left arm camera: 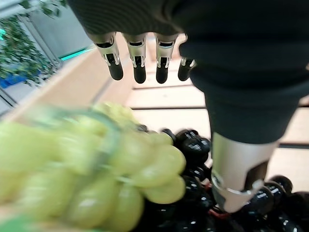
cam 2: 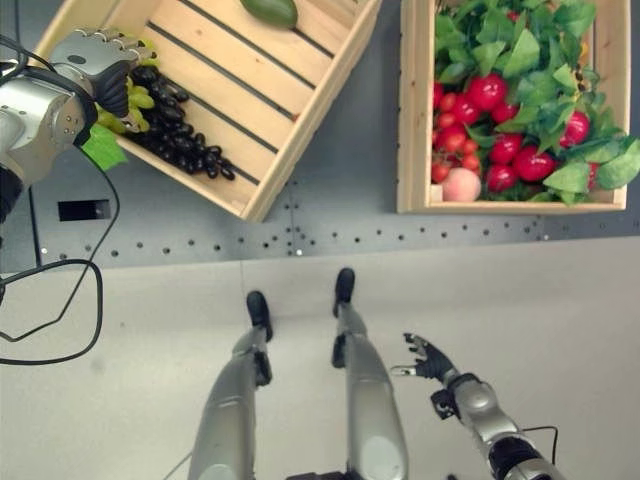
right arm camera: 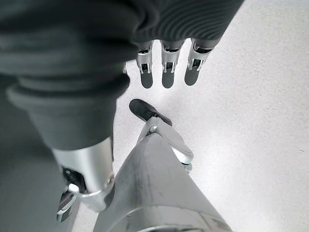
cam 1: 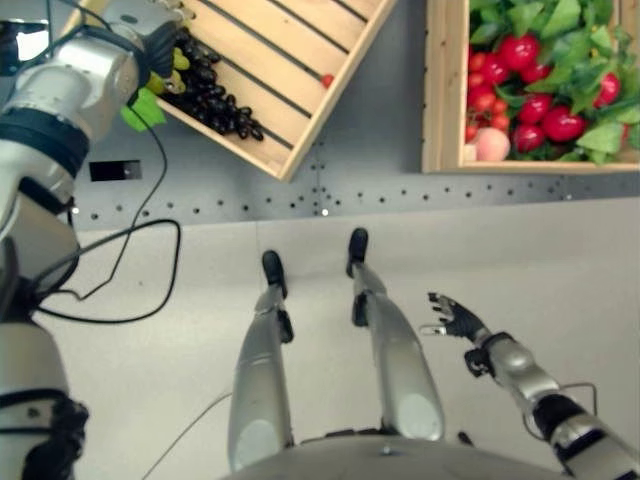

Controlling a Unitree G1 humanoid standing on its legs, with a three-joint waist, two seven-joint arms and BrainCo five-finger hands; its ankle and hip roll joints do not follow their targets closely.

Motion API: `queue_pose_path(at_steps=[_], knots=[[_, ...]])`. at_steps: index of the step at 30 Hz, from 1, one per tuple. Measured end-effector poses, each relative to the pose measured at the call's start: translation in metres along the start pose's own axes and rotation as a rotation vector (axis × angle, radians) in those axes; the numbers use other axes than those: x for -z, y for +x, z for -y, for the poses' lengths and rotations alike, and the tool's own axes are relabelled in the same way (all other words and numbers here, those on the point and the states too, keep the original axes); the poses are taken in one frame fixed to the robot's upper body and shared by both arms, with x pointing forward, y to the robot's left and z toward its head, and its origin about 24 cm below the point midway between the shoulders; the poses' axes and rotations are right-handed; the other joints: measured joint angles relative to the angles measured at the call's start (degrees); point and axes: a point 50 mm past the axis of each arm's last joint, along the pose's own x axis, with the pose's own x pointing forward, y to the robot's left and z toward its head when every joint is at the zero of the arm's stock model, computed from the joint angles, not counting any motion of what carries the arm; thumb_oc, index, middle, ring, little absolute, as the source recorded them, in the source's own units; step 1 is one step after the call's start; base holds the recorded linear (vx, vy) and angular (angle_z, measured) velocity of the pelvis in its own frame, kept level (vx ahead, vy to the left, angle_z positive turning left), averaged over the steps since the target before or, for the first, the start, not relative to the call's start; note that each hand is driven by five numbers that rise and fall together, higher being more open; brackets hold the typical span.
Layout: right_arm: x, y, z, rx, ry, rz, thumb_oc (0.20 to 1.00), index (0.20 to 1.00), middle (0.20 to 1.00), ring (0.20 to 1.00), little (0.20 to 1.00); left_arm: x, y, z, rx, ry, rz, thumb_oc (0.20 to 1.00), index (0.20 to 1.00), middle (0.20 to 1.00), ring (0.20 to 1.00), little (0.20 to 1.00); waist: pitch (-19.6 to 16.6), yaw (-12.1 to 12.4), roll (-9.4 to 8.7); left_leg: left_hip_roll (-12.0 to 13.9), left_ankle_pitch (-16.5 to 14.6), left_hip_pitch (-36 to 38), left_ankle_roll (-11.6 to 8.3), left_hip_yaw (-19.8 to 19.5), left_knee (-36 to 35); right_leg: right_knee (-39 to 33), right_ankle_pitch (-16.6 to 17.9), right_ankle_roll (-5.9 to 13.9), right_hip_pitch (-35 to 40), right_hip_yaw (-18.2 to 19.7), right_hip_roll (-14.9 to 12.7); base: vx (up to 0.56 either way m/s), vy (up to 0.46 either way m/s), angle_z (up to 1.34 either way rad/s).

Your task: Pick up the fruits from the basket on one side to the basket on the other side

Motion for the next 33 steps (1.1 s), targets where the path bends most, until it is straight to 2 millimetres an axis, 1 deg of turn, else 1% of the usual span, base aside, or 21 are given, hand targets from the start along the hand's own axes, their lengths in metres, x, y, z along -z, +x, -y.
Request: queue_pose_path(at_steps=[2,5,11,14,16,21,24,29,33], knots=[[-0.003,0.000,0.000,-0.003,0.000,0.014,1.000,1.000,1.000,1.000,1.000,0.000,0.001,0.002,0.004,0.004,-0.013,1.000,1.000,1.000,1.000,1.000,0.60,-0.55,-0.51,0.32,-0.42,-0.85,-0.17,-0.01,0.75,0.10,0.22,-0.50,-0.80,0.39,0.37,0.05,0.016,-0.09],[-0.007,0.001,0.001,0.000,0.011,0.034,1.000,1.000,1.000,1.000,1.000,0.008,0.000,0.000,-0.005,-0.016,-0.048,1.000,1.000,1.000,1.000,1.000,1.16,-1.26,-0.71,0.66,-0.77,-1.87,-0.30,0.10,1.24,0.24,0.18,-0.60,-1.83,0.74,0.62,0.04,-0.007,-0.08],[-0.012,0.001,0.002,0.003,0.026,0.064,1.000,1.000,1.000,1.000,1.000,0.014,0.000,-0.006,-0.026,-0.024,-0.076,1.000,1.000,1.000,1.000,1.000,1.26,-1.33,-0.68,1.01,-1.22,-2.86,-0.53,0.06,1.99,0.40,0.12,-0.62,-2.76,0.89,0.86,0.00,0.000,-0.03],[-0.017,0.001,0.003,0.008,0.044,0.092,1.000,1.000,1.000,1.000,1.000,0.021,-0.002,-0.006,-0.031,-0.022,-0.106,1.000,1.000,1.000,1.000,1.000,1.29,-1.42,-0.74,1.60,-2.34,-5.59,-0.39,0.06,4.90,1.44,0.10,-0.65,-4.69,1.12,1.33,-0.01,-0.003,-0.07],[-0.021,0.001,0.005,0.012,0.046,0.110,1.000,1.000,1.000,1.000,1.000,0.026,-0.003,-0.011,-0.042,-0.015,-0.120,1.000,1.000,1.000,1.000,1.000,1.31,-1.46,-0.78,2.01,-3.23,-7.37,-0.29,0.26,7.08,2.44,-0.20,-0.59,-6.13,1.68,1.51,0.00,0.001,-0.11],[-0.023,0.000,0.008,0.023,0.058,0.121,1.000,1.000,1.000,1.000,1.000,0.031,-0.004,-0.013,-0.043,0.016,-0.135,1.000,1.000,1.000,1.000,1.000,1.31,-2.15,-0.79,2.47,-3.93,-9.17,-0.31,0.15,9.09,3.36,-0.20,-0.60,-7.65,2.17,1.61,-0.01,-0.003,-0.06],[-0.023,-0.001,0.009,0.027,0.064,0.123,1.000,1.000,1.000,1.000,1.000,0.031,-0.004,-0.012,-0.038,0.018,-0.137,1.000,1.000,1.000,1.000,1.000,1.32,-2.78,-0.81,2.54,-3.99,-9.89,-0.32,0.07,9.55,3.87,-0.26,-0.65,-8.41,2.18,1.62,0.00,0.000,0.00],[-0.023,-0.003,0.015,0.039,0.056,0.122,1.000,1.000,1.000,1.000,1.000,0.029,-0.004,-0.011,-0.015,0.030,-0.121,1.000,1.000,1.000,1.000,1.000,1.36,-2.78,-0.89,2.81,-4.25,-10.80,-0.33,0.05,10.64,4.43,-0.06,-0.94,-9.08,2.20,1.76,-0.03,0.010,-0.02],[-0.027,-0.005,0.020,0.049,0.054,0.141,1.000,1.000,1.000,1.000,1.000,0.026,-0.006,-0.012,0.007,0.074,-0.081,1.000,1.000,1.000,1.000,1.000,1.37,-2.83,-0.90,2.76,-4.30,-10.75,-0.31,0.11,10.75,4.54,-0.07,-0.94,-9.10,2.27,1.70,-0.04,0.017,0.00]])
